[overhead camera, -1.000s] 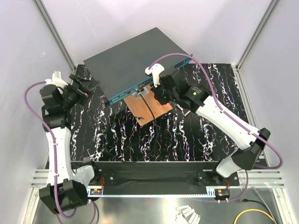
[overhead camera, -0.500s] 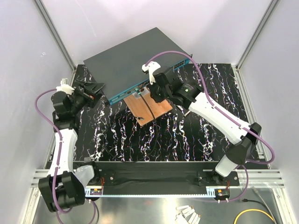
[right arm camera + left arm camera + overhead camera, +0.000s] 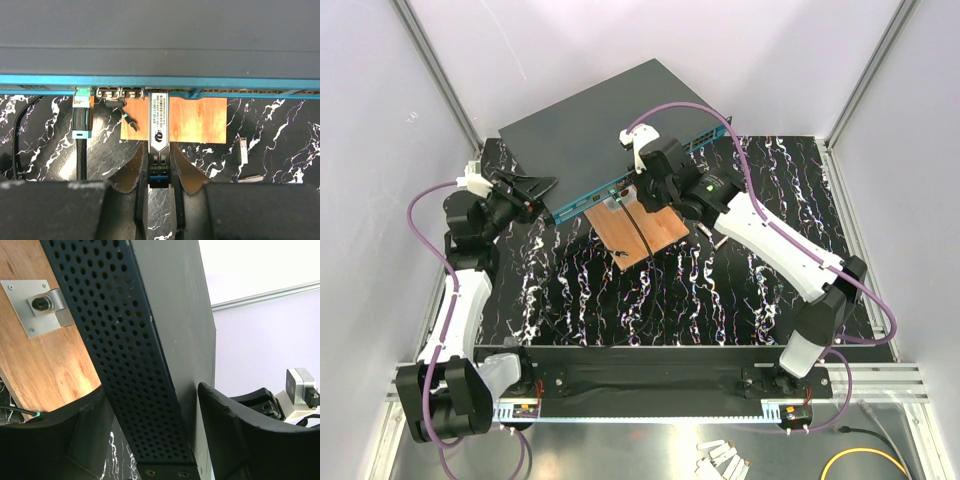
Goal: Insert the plug into the switch port
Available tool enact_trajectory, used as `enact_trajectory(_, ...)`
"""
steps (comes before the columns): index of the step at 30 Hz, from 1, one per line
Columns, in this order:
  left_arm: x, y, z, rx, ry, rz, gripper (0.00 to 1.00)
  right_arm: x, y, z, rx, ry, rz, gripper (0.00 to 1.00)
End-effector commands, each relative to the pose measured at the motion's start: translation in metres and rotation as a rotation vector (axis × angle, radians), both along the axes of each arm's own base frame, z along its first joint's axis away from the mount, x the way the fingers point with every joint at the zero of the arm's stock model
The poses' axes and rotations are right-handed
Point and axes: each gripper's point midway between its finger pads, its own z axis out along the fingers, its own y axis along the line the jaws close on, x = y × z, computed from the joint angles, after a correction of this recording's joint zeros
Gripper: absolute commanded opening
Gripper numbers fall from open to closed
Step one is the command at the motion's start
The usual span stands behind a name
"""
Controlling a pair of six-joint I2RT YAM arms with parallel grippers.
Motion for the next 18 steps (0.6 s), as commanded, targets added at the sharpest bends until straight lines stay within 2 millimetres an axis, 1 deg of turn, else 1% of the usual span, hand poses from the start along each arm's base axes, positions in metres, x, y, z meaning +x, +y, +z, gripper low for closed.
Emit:
enact_trajectory(1, -0.0009, -0.0067, 0.0276, 0.020, -0.112, -0.021, 0.67, 0.0086, 0.0060, 0.0288, 0.059, -0.071, -0.030, 0.00)
enact_trajectory(7, -0.0031, -0.0088, 0.0265, 0.021, -0.114, -0.026, 0.65, 0.0105, 0.0071, 0.0306, 0.062, -0.075, -0.035, 0.00)
enact_trajectory(13, -0.0036, -0.0095, 0.0273, 0.022, -0.118, -0.026, 0.65, 0.0117, 0.0094, 0.0301, 0.062, -0.071, -0.033, 0.00)
enact_trajectory(18, -0.0046, -0.0104, 0.0240, 0.024, -0.109, -0.027, 0.65, 0.0131, 0.0113, 0.0316, 0.064, -0.072, -0.028, 0.00)
